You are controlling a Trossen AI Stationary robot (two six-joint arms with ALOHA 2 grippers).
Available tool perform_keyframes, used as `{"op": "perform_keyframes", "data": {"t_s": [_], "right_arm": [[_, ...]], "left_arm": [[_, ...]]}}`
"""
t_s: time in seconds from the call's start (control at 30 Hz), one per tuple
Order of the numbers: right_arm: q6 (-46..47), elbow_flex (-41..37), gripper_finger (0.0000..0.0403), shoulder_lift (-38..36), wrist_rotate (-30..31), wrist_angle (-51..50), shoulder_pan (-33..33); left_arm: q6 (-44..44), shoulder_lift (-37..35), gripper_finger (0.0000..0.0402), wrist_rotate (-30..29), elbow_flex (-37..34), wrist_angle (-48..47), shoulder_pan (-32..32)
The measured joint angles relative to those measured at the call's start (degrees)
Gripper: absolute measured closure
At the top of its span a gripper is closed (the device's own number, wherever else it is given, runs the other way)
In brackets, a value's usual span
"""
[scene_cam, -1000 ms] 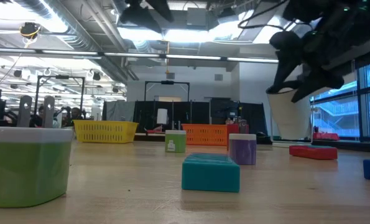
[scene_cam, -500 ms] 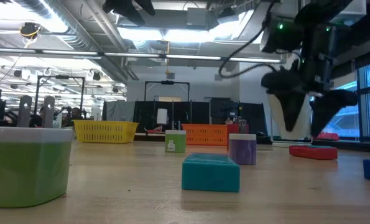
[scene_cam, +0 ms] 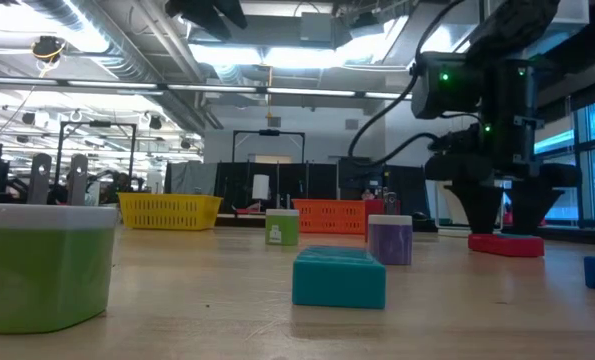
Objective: Pick & Place Office items
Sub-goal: Put the top blue digital timer into the orange bin
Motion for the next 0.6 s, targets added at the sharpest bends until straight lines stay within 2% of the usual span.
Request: {"op": "perform_keyframes", "data": {"t_s": [0.17, 0.4, 0.6], "right_arm": [[1.17, 0.01, 0.0153, 0.12, 0.78, 0.37, 1.26], [-0.8, -0.07, 0.0247, 0.14, 1.08, 2.08, 2.15], [-2.26, 0.83, 0.025, 0.39, 0.22, 2.91, 1.93]], "left_arm": [[0.02, 0.0, 0.0148, 0.0, 0.0, 0.0, 0.0], [0.02, 0.0, 0.0149, 0.02, 0.0, 0.02, 0.0], [-0.42, 0.0, 0.0149, 0.07, 0.0, 0.04, 0.0]]}}
